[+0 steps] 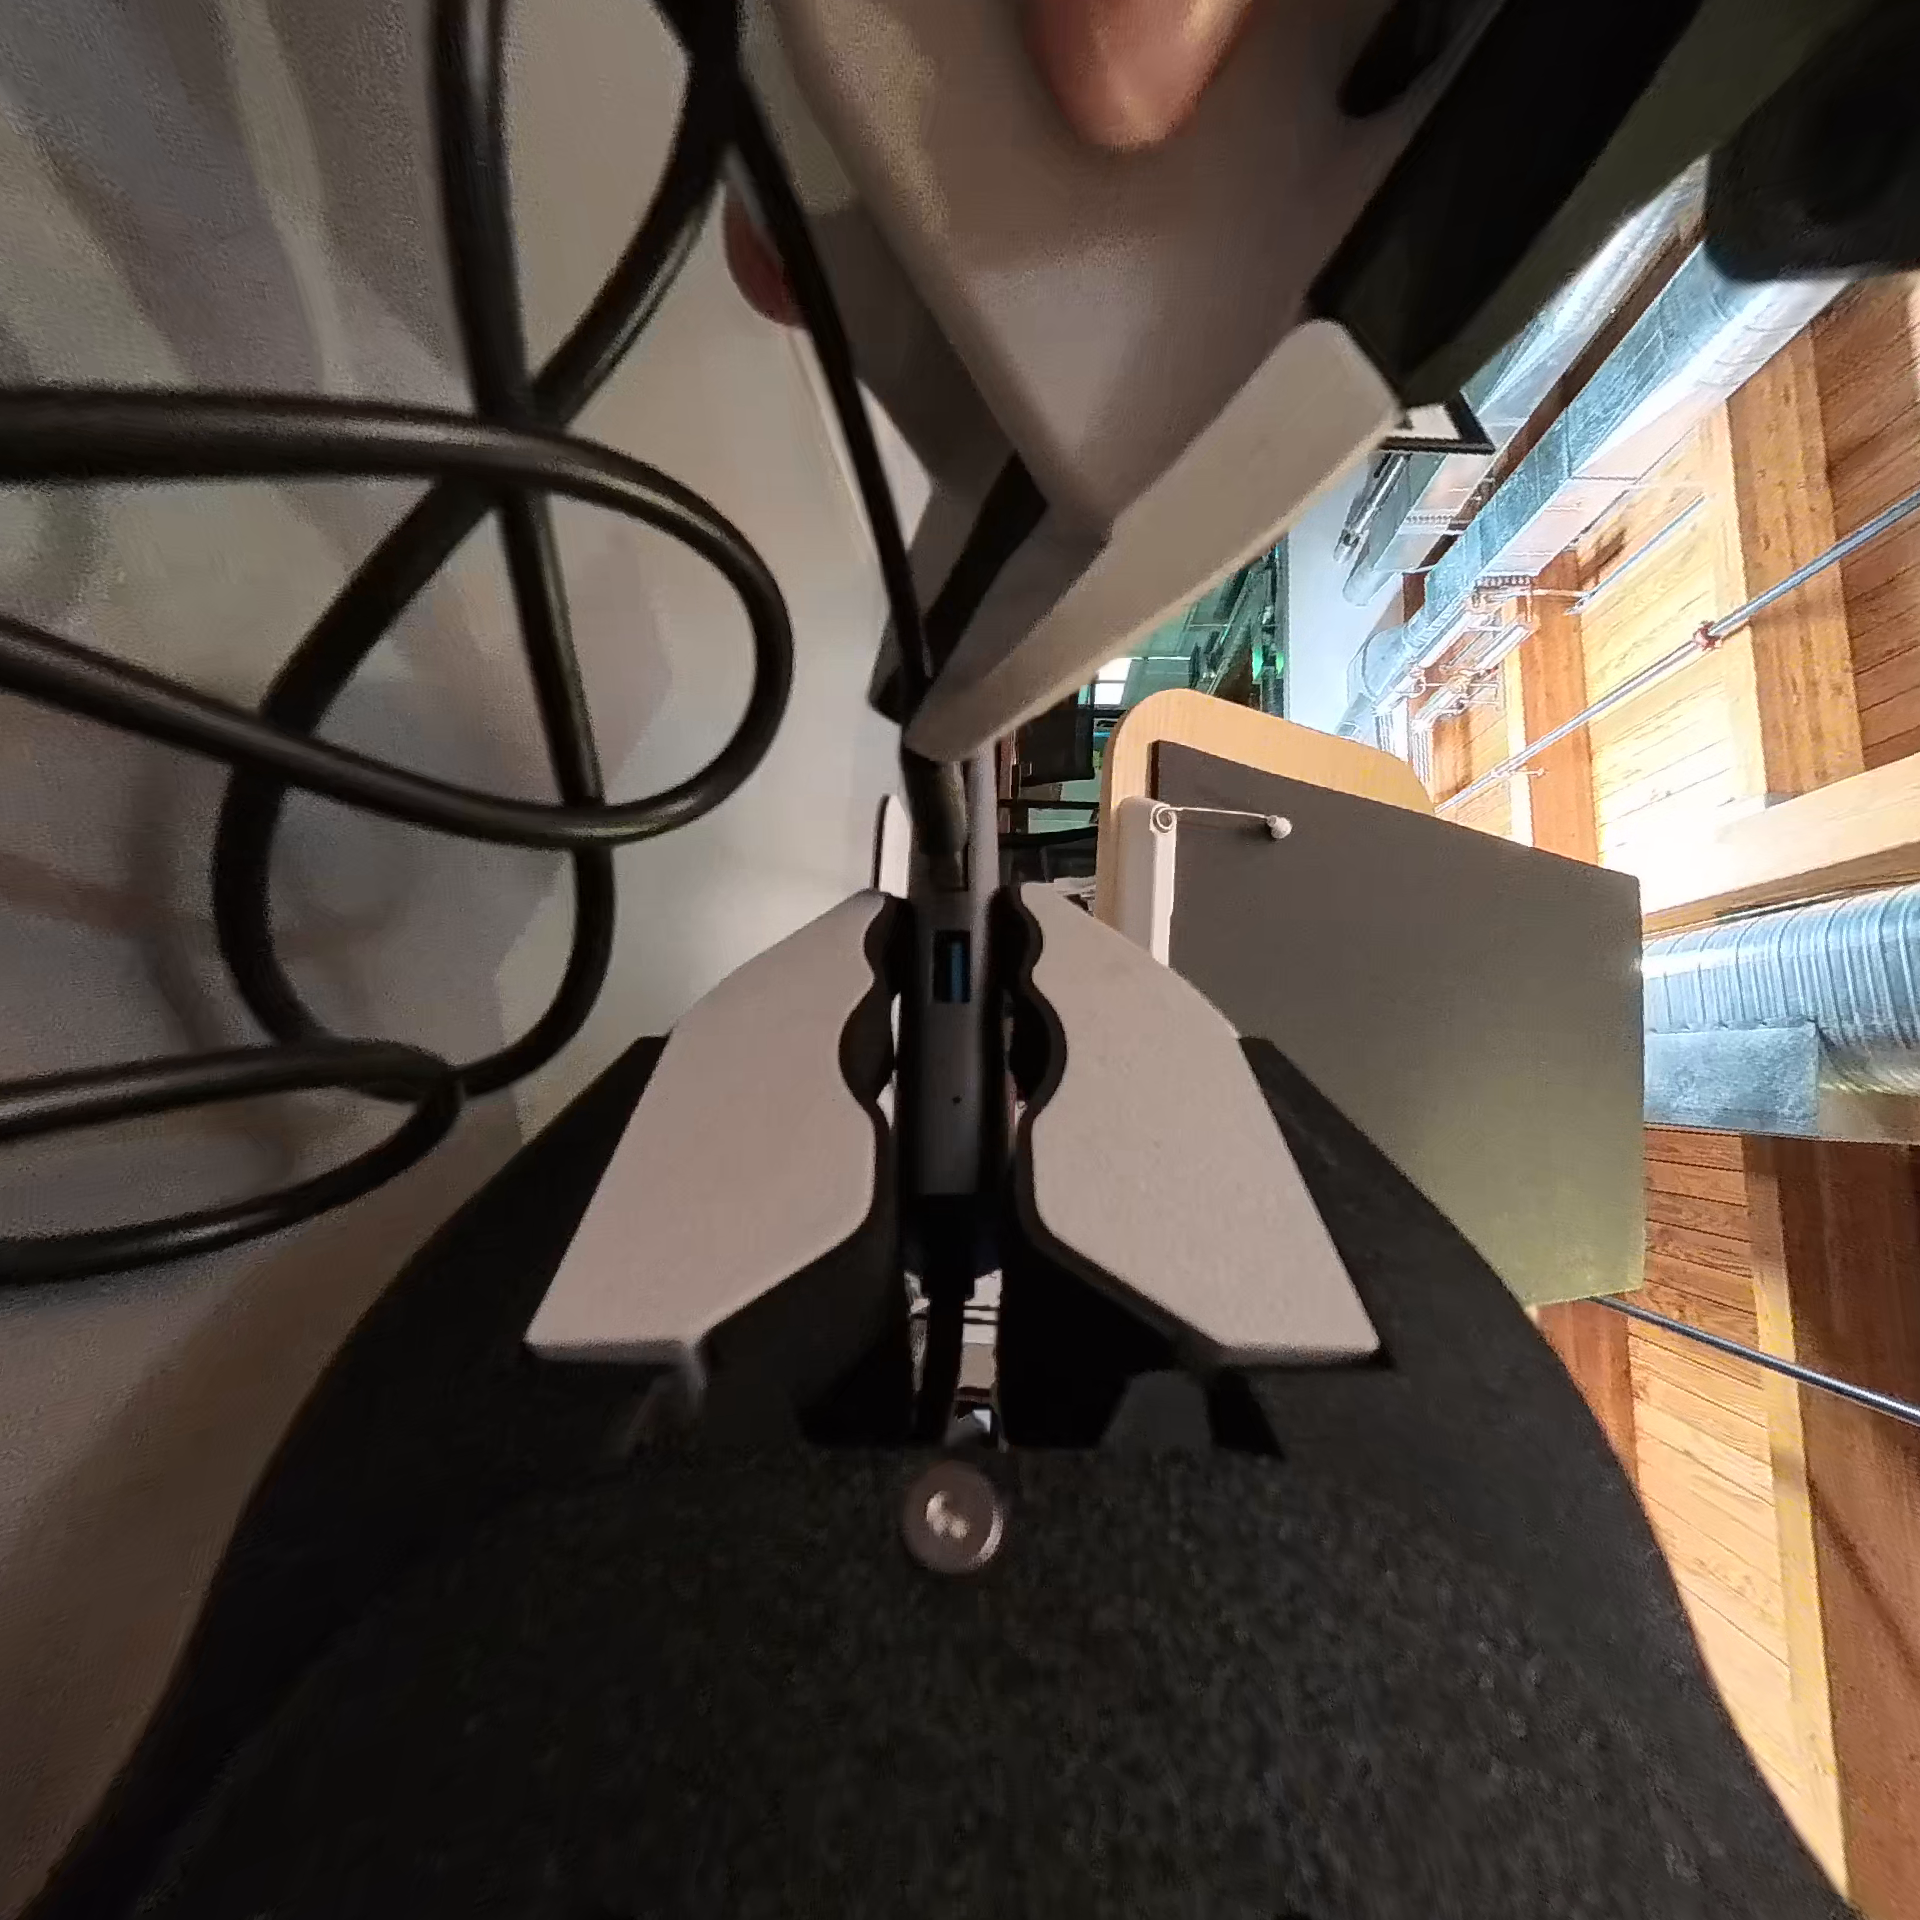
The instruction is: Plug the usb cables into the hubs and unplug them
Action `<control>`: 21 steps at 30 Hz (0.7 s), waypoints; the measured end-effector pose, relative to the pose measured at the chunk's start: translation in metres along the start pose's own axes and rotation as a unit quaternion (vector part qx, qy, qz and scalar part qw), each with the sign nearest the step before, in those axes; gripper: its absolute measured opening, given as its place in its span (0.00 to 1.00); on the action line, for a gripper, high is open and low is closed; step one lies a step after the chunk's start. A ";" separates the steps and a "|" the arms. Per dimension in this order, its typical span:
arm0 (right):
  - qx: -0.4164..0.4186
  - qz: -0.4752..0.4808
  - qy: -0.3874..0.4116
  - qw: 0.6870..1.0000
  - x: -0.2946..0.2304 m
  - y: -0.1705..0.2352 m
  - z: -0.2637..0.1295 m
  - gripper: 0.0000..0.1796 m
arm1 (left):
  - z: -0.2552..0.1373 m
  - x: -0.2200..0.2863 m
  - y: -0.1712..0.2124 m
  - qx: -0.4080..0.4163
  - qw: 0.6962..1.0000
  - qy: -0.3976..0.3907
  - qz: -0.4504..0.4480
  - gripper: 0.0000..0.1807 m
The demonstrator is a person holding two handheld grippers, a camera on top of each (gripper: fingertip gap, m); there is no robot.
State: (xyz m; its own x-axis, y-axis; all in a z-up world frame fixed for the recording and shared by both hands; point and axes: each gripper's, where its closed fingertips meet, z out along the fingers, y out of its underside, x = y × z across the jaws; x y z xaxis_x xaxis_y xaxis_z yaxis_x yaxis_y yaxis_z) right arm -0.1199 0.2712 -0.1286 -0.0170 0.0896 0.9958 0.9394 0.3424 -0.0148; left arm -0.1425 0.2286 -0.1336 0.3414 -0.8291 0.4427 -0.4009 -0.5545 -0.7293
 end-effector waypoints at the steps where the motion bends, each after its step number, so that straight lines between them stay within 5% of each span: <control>1: -0.002 0.002 -0.002 1.000 0.000 0.001 0.000 0.09 | -0.001 0.001 -0.002 0.007 1.000 0.001 0.001 0.05; 21: -0.023 0.087 -0.007 0.996 0.003 0.003 -0.002 0.09 | 0.000 0.004 -0.011 0.051 0.999 0.000 0.001 0.05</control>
State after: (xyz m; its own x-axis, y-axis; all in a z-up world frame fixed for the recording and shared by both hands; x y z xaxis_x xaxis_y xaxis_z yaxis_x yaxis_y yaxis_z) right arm -0.1160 0.2705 -0.1256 0.1430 0.1567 0.9772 0.9431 0.2779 -0.1826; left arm -0.1366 0.2313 -0.1232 0.3407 -0.8300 0.4416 -0.3136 -0.5431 -0.7789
